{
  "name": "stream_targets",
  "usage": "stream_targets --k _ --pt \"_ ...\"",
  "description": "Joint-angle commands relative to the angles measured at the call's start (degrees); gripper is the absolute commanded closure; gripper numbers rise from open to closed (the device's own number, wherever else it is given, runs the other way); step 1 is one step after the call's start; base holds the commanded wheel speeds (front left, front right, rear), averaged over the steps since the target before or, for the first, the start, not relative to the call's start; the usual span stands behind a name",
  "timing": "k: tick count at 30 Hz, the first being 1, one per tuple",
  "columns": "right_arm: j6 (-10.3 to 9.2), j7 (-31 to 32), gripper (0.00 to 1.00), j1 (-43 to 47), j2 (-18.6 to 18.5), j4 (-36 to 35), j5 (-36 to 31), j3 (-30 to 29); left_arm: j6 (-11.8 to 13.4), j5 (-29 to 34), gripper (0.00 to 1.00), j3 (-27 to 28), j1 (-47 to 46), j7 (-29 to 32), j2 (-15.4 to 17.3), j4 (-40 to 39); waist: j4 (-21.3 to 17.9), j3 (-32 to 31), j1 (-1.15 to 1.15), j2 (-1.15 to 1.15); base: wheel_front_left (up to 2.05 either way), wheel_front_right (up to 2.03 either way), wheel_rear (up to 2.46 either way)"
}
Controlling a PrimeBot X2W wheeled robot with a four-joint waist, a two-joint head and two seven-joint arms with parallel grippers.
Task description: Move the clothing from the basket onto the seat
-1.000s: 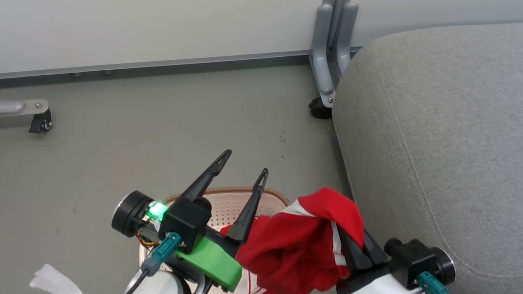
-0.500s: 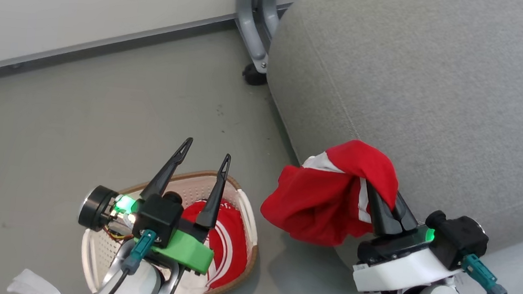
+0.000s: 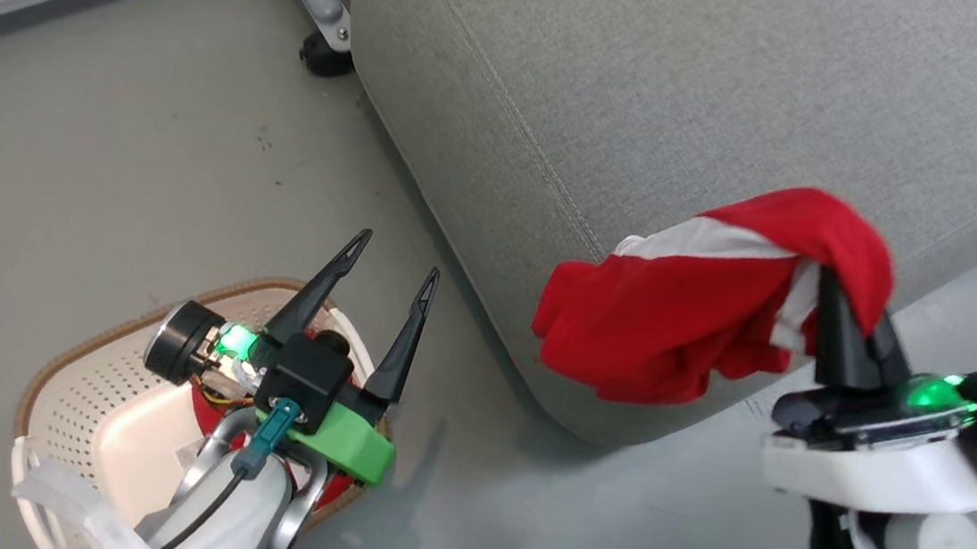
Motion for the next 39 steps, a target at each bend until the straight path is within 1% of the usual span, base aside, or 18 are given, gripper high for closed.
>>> stream_targets --k 1,4,6,9,11,14,16,19,22,25,26,29,30,31,32,34,39 --pt "-0.01 -0.19 1.00 -2.40 0.02 -1.36 2.00 -1.85 -0.46 0.38 0.00 -0.01 -1.31 -0.03 0.94 0.08 -2.20 4.55 0.00 0.00 0.00 0.00 0.00" --pt "-0.01 -0.19 1.00 -6.72 0.07 -2.76 2.64 -5.06 -1.21 1.03 0.00 -0.79 -1.88 0.17 1.88 -0.46 -2.07 7.16 0.00 0.00 0.00 0.00 0.00" --pt "-0.01 -0.19 1.00 -11.40 0.05 -3.02 2.32 -6.88 -1.42 1.57 0.00 -0.99 -2.14 0.44 3.02 -1.38 -1.89 9.44 0.00 0.00 0.00 0.00 0.00" --pt "-0.04 -0.19 1.00 -19.49 0.00 -1.73 1.55 -13.14 -2.10 2.52 0.00 -1.87 -2.72 1.17 3.96 -3.41 0.49 13.39 0.00 0.00 0.00 0.00 0.00" --pt "-0.02 -0.19 1.00 -25.91 -1.23 -0.47 1.40 -17.69 -2.62 3.13 0.00 -2.53 -3.19 1.83 4.79 -4.77 2.81 16.34 0.00 0.00 0.00 0.00 0.00" --pt "-0.01 -0.19 1.00 -33.41 -4.52 2.04 2.00 -22.27 -2.98 3.29 0.00 -3.04 -3.60 2.60 5.33 -6.75 5.56 20.29 0.00 0.00 0.00 0.00 0.00" --pt "-0.01 -0.19 1.00 -37.90 -8.72 5.32 1.36 -23.35 -2.62 3.36 0.00 -2.94 -3.69 3.25 5.54 -8.24 7.08 23.05 0.00 0.00 0.00 0.00 0.00" --pt "-0.04 -0.19 1.00 -44.07 -13.74 11.07 1.59 -25.65 -2.40 3.59 0.00 -2.97 -3.75 3.76 6.22 -10.13 9.26 26.30 0.00 0.00 0.00 0.00 0.00" --pt "-0.04 -0.18 1.00 -47.26 -15.77 16.71 2.19 -27.57 -2.16 3.75 0.00 -3.07 -3.83 3.88 6.46 -10.98 10.76 28.21 0.00 0.00 0.00 0.00 0.00" --pt "-0.04 -0.19 1.00 -47.73 -17.33 22.65 -0.32 -27.86 -1.94 3.83 0.00 -3.31 -4.66 3.48 5.98 -11.24 12.12 29.09 0.00 0.00 0.00 0.00 0.00" --pt "-0.04 -0.19 1.00 -47.20 -17.46 24.26 -1.11 -27.70 -1.81 3.84 0.00 -3.31 -4.95 3.35 5.73 -11.25 12.43 29.16 0.00 0.00 0.00 0.00 0.00" --pt "-0.04 -0.18 1.00 -44.90 -15.85 30.02 -3.49 -29.60 -1.72 3.76 0.00 -3.51 -5.65 2.90 5.13 -10.91 13.26 29.10 0.00 0.00 0.00 0.00 0.00" --pt "-0.05 -0.18 0.82 -44.22 -15.32 31.31 -4.22 -30.21 -1.70 3.75 0.00 -3.53 -5.92 2.76 4.93 -10.69 13.50 28.94 0.00 0.00 0.00 0.00 0.00" --pt "-0.04 -0.19 0.06 -43.24 -14.71 32.43 -5.13 -31.18 -1.67 3.60 0.00 -3.63 -6.10 2.47 4.63 -10.33 13.81 28.62 0.00 0.00 0.00 0.00 0.00" --pt "-0.04 -0.18 0.00 -42.35 -14.14 32.71 -5.93 -32.40 -1.65 3.46 0.00 -3.68 -6.30 2.29 4.43 -10.04 14.03 28.33 0.00 0.00 0.00 0.00 0.00" --pt "-0.04 -0.18 0.00 -39.13 -11.92 32.45 -7.05 -34.74 -1.40 3.09 0.00 -3.57 -6.51 1.71 3.97 -9.42 14.35 27.39 0.00 0.00 0.00 0.00 0.00" --pt "-0.04 -0.18 0.00 -28.77 -5.50 29.18 -8.41 -37.73 -0.96 1.81 0.00 -3.68 -5.33 0.24 2.12 -6.78 15.11 23.21 0.00 0.00 0.00 0.00 0.00"
